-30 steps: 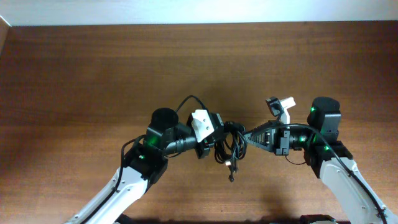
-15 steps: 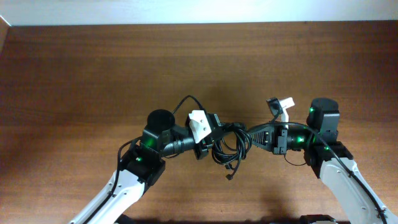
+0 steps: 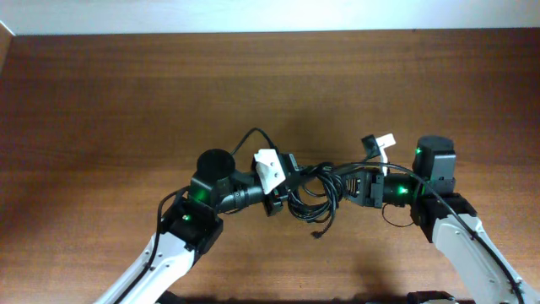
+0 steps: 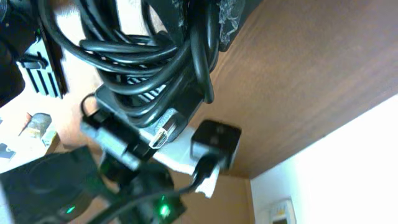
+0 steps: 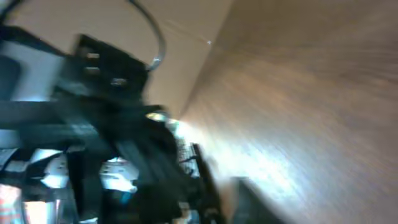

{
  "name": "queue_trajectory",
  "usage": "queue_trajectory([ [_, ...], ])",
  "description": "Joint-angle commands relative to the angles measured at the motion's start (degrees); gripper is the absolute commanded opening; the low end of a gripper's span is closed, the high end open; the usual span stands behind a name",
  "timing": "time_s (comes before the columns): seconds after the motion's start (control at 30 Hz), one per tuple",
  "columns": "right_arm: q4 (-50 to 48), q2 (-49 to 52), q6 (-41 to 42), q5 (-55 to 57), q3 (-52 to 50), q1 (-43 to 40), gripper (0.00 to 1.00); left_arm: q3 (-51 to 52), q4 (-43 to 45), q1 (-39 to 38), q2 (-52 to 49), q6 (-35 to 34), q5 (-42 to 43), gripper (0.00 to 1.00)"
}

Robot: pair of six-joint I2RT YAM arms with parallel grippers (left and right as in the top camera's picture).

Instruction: Untangle cables

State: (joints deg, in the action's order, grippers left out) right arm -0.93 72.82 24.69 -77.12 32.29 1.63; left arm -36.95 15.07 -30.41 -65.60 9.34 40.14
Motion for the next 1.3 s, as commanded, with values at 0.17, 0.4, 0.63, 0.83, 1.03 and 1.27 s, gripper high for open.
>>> queue_trajectory([
  [0.17, -5.31, 0.94, 3.17, -2.23, -1.20, 0.11, 0.68, -3.04, -10.73, -0.17, 3.13, 10.69, 4.37, 0.00],
  [0.4, -14.56, 0.09, 10.56, -9.68, -1.20, 0.11, 0.68, -3.04, -21.57, -0.17, 3.10, 17.94, -3.58, 0.00],
  [0.63, -18.60, -0.46, 10.80, -11.47, -1.20, 0.11, 0.68, -3.04, -23.87, -0.20, 3.06, 19.69, -3.56, 0.00],
  [0.83, -19.96, -0.46, 13.57, -11.80, -1.20, 0.20, 0.68, -3.04, -27.19, -0.24, 2.71, 21.59, -4.63, 0.00],
  [1.03, -19.91, -0.46, 16.33, -11.80, -1.20, 0.31, 0.79, -3.04, -24.02, -4.66, -0.07, 21.55, -7.61, 0.00],
  [1.27, -20.63, -0.46, 16.06, -11.82, -1.20, 1.40, 0.73, -3.06, -13.84, -7.30, -3.61, 9.33, -15.32, 0.00],
])
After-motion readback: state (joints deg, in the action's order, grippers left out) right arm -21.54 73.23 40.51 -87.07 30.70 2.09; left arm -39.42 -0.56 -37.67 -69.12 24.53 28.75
